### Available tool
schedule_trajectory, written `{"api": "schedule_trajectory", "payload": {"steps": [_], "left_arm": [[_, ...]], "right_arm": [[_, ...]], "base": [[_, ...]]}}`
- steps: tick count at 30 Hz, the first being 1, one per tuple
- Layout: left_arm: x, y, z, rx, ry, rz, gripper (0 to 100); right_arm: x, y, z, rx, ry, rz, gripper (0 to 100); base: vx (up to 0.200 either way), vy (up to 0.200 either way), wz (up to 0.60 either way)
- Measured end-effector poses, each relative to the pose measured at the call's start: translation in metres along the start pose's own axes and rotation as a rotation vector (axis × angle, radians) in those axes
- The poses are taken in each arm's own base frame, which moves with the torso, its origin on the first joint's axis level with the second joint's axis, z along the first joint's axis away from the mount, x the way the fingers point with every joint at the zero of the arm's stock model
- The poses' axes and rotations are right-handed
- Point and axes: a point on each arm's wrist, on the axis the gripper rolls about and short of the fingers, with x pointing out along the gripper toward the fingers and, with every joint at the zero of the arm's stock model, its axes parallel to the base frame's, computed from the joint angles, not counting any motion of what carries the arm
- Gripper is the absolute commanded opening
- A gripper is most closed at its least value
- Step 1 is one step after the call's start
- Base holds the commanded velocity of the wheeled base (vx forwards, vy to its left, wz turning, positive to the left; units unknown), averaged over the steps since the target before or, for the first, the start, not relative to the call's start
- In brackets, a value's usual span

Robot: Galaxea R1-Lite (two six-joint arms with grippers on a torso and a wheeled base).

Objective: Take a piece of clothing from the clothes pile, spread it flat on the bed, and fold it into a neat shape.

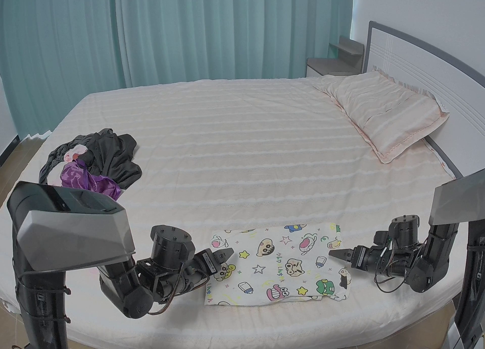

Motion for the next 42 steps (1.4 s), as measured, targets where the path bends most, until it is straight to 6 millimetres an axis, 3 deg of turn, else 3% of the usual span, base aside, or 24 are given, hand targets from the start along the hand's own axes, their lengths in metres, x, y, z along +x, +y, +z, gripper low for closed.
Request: {"api": "schedule_trajectory", "payload": {"steps": [7, 16, 17, 19, 20, 33, 42], "left_arm": [[0.011, 0.007, -0.009, 0.018, 0.022, 0.007, 100], [0.013, 0.001, -0.015, 0.028, 0.053, -0.053, 100], [0.013, 0.000, -0.015, 0.029, 0.053, -0.061, 100], [0.014, 0.000, -0.017, 0.031, 0.058, -0.064, 100], [0.014, 0.000, -0.017, 0.032, 0.059, -0.064, 0], [0.012, 0.001, -0.019, 0.038, 0.064, -0.059, 0], [0.000, -0.001, -0.017, 0.033, 0.058, -0.063, 0]], "right_arm": [[0.018, 0.008, -0.008, -0.034, 0.022, 0.036, 100], [0.034, 0.011, -0.015, -0.052, 0.047, 0.056, 100], [0.035, 0.011, -0.016, -0.053, 0.049, 0.056, 0], [0.036, 0.012, -0.017, -0.055, 0.054, 0.059, 0], [0.037, 0.013, -0.018, -0.053, 0.057, 0.060, 0], [0.037, 0.020, -0.020, -0.018, 0.048, 0.090, 0], [0.035, 0.023, -0.018, 0.001, 0.038, 0.096, 0]], "base": [[0.000, 0.000, 0.00], [0.000, 0.000, 0.00], [0.000, 0.000, 0.00], [0.000, 0.000, 0.00], [0.000, 0.000, 0.00], [0.000, 0.000, 0.00], [0.000, 0.000, 0.00]]}}
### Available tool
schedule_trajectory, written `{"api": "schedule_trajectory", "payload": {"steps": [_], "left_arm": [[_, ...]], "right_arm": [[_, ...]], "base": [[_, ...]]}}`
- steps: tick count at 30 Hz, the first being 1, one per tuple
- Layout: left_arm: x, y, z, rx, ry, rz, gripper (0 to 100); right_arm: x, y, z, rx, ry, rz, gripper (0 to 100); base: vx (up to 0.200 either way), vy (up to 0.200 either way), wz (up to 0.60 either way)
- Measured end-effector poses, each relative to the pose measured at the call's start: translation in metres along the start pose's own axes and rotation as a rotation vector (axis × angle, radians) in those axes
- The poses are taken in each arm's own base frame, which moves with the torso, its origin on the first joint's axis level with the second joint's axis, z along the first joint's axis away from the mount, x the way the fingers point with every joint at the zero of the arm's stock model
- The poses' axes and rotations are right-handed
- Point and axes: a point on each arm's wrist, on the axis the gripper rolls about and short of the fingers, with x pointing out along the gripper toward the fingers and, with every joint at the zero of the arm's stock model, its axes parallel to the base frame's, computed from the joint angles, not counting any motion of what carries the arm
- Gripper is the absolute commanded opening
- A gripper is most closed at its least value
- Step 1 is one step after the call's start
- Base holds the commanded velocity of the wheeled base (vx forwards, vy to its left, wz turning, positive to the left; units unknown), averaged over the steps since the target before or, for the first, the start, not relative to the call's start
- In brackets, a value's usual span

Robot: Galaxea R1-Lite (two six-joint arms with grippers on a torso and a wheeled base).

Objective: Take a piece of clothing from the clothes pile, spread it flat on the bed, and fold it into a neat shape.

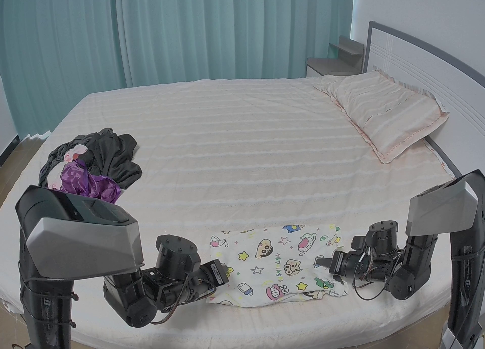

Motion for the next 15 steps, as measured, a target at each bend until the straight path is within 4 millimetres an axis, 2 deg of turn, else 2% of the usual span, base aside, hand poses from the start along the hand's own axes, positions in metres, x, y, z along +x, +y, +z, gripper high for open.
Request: {"api": "schedule_trajectory", "payload": {"steps": [15], "left_arm": [[-0.010, -0.002, 0.003, -0.003, -0.010, -0.003, 0]], "right_arm": [[-0.004, 0.012, -0.001, -0.017, 0.002, 0.025, 0]], "base": [[-0.200, 0.200, 0.00]]}}
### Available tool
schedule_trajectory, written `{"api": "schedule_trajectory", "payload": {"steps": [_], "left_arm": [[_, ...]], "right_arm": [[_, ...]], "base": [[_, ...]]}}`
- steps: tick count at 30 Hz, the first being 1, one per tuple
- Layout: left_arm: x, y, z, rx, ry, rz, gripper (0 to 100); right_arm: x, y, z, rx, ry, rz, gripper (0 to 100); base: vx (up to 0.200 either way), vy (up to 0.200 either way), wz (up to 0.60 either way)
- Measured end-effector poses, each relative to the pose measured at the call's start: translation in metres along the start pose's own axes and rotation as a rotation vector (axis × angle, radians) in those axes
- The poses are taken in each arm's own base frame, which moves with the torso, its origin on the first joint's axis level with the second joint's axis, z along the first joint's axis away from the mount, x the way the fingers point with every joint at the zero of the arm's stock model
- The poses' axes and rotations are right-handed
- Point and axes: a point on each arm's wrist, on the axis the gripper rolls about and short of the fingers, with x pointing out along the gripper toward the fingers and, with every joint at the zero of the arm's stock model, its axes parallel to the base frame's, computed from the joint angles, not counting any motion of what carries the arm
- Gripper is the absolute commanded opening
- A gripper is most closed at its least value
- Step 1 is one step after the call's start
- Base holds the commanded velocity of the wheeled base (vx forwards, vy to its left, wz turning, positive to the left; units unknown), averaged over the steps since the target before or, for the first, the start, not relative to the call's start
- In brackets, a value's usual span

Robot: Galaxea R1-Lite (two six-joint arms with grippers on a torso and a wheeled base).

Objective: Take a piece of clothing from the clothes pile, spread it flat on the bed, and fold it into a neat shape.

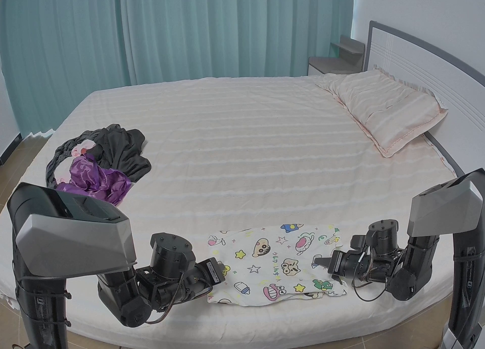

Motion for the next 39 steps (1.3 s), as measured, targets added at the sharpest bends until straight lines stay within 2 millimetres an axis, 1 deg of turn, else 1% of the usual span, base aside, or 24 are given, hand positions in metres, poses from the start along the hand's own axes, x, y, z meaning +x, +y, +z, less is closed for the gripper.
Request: {"api": "schedule_trajectory", "payload": {"steps": [5, 10, 18, 23, 31, 39], "left_arm": [[0.003, -0.001, 0.003, 0.002, -0.023, 0.000, 0], [0.011, -0.002, 0.014, -0.010, -0.101, -0.027, 0], [0.015, 0.002, 0.013, -0.014, -0.100, -0.018, 0], [0.016, 0.004, 0.014, -0.016, -0.100, -0.012, 0], [0.016, 0.009, 0.020, -0.028, -0.118, -0.005, 0], [0.015, 0.011, 0.021, -0.032, -0.120, 0.006, 0]], "right_arm": [[0.000, 0.000, 0.000, 0.000, 0.000, 0.000, 0], [0.001, 0.001, 0.002, -0.004, -0.010, 0.007, 0], [0.002, 0.001, 0.003, -0.015, -0.040, 0.024, 0], [0.003, 0.001, 0.002, -0.014, -0.038, 0.023, 0], [0.004, 0.001, 0.004, -0.015, -0.049, 0.032, 0], [0.006, 0.004, 0.007, 0.007, -0.099, 0.046, 0]], "base": [[0.000, 0.000, 0.00], [0.000, 0.000, 0.00], [0.000, 0.000, 0.00], [0.000, 0.200, 0.00], [0.000, 0.200, 0.00], [0.000, 0.200, 0.00]]}}
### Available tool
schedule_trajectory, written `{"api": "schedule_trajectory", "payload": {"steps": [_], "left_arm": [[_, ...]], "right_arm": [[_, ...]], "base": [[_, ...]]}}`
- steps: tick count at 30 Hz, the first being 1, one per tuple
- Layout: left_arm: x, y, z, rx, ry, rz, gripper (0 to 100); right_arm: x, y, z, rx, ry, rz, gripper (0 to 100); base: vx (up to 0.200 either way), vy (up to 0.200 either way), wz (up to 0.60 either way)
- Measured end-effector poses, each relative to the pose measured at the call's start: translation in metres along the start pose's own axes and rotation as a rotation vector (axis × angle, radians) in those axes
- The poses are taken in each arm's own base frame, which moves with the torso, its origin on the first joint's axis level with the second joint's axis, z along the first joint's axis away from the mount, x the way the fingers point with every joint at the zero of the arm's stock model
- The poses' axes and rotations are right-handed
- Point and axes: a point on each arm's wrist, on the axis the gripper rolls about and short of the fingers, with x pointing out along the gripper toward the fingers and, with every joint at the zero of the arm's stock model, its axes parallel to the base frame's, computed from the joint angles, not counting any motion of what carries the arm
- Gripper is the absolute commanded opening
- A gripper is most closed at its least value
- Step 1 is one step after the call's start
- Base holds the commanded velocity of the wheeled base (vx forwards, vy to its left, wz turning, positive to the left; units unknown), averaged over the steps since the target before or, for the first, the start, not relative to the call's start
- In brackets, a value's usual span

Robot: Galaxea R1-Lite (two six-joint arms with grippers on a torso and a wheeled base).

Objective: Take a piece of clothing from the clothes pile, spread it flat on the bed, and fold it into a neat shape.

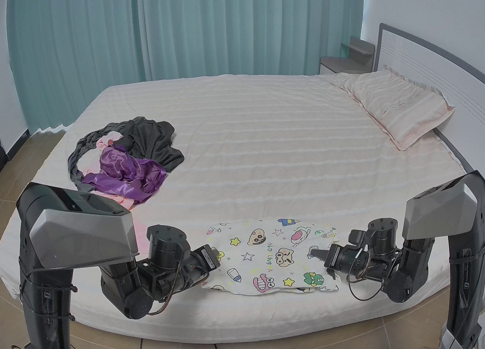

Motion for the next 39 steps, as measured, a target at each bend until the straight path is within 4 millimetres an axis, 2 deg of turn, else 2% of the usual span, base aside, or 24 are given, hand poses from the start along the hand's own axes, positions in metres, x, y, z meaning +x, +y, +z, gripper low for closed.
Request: {"api": "schedule_trajectory", "payload": {"steps": [24, 37, 38, 39], "left_arm": [[-0.005, 0.005, -0.006, 0.006, 0.021, 0.029, 0], [-0.006, 0.006, -0.014, 0.014, 0.046, 0.035, 0], [-0.006, 0.006, -0.015, 0.015, 0.050, 0.036, 100], [-0.007, 0.006, -0.016, 0.017, 0.052, 0.038, 100]], "right_arm": [[0.004, 0.000, -0.004, -0.004, -0.017, -0.003, 0], [0.002, -0.003, -0.002, -0.001, -0.037, -0.031, 0], [0.002, -0.003, -0.002, -0.001, -0.035, -0.033, 100], [0.001, -0.004, -0.003, -0.001, -0.034, -0.037, 100]], "base": [[0.000, 0.200, 0.00], [0.000, 0.000, 0.00], [0.000, 0.000, 0.00], [0.000, 0.000, 0.00]]}}
